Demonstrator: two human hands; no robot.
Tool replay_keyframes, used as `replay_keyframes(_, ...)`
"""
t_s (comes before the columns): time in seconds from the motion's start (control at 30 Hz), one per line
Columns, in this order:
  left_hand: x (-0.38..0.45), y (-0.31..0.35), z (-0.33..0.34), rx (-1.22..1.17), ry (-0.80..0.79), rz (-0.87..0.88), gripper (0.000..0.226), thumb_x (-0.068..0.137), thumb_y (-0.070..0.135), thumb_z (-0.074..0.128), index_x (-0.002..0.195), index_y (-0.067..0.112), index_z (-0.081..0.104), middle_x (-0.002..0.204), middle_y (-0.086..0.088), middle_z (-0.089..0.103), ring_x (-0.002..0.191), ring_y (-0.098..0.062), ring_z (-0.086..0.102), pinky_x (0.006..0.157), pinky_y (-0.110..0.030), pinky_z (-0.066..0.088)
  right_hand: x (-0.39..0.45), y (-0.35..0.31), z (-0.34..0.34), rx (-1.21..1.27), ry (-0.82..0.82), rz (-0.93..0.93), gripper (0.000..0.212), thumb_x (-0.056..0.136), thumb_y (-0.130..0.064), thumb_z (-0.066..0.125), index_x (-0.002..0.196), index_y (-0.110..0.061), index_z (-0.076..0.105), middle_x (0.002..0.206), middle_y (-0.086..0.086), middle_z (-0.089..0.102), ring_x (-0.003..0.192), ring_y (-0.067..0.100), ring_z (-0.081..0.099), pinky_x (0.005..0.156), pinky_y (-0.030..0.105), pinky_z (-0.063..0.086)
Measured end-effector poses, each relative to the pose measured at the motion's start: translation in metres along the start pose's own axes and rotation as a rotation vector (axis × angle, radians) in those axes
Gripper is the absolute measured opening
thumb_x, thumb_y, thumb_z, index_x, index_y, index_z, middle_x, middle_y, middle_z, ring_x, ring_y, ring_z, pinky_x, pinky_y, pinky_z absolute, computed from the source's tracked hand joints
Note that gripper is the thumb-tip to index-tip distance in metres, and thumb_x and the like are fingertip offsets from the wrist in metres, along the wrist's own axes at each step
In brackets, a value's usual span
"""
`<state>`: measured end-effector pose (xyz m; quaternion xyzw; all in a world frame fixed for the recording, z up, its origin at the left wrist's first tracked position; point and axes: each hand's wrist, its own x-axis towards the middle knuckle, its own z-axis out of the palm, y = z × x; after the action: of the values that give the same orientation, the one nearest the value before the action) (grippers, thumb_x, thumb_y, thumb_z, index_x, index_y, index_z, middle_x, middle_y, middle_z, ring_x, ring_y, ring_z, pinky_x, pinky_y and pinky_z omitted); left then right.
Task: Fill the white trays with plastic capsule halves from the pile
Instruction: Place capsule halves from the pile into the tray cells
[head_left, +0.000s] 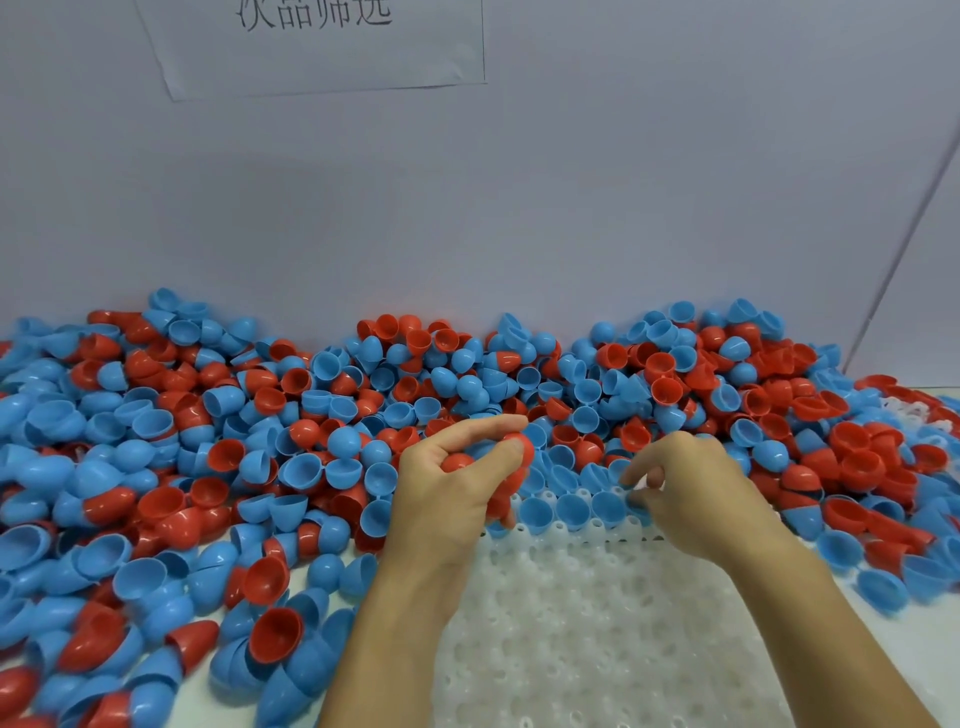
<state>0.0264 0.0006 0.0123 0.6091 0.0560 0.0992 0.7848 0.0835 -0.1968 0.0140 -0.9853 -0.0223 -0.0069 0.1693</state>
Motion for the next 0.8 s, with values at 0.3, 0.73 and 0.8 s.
replay_keyframes(0.3,-0.001,0.003,-0.001,-0.245,-0.023,-0.040,0.046,0.066,0.018,0.075,0.112,0.018,0.074,0.105,-0.012,0.071,0.082,-0.024,0.070,0.049,-0.028,0.051,-0.002,0.002,-0.009,0.006,0.040,-0.072,0.027,0.092,-0.019,0.068,0.117,-0.031,0.070,0.108,-0.004,0.066,0.094,0.018,0.062,0.083,0.040,0.058)
replay_keyframes(0.73,-0.002,-0.001,-0.002,-0.098,-0.155,0.121,0.051,0.057,0.027,0.089,0.105,0.033,0.070,0.103,-0.001,0.070,0.086,-0.024,0.074,0.072,-0.030,0.058,-0.025,-0.058,-0.025,0.740,-0.166,-0.392,0.015,0.090,-0.041,0.067,0.103,-0.037,0.072,0.088,-0.008,0.075,0.079,0.007,0.073,0.065,0.025,0.061)
replay_keyframes(0.8,-0.003,-0.001,-0.002,-0.015,-0.182,0.155,0.048,0.059,0.032,0.089,0.103,0.036,0.070,0.106,0.002,0.071,0.092,-0.025,0.074,0.075,-0.029,0.059,-0.025,-0.056,-0.025,0.830,-0.180,-0.338,0.009,0.091,-0.032,0.069,0.098,-0.033,0.074,0.087,-0.007,0.076,0.080,0.008,0.073,0.064,0.022,0.059)
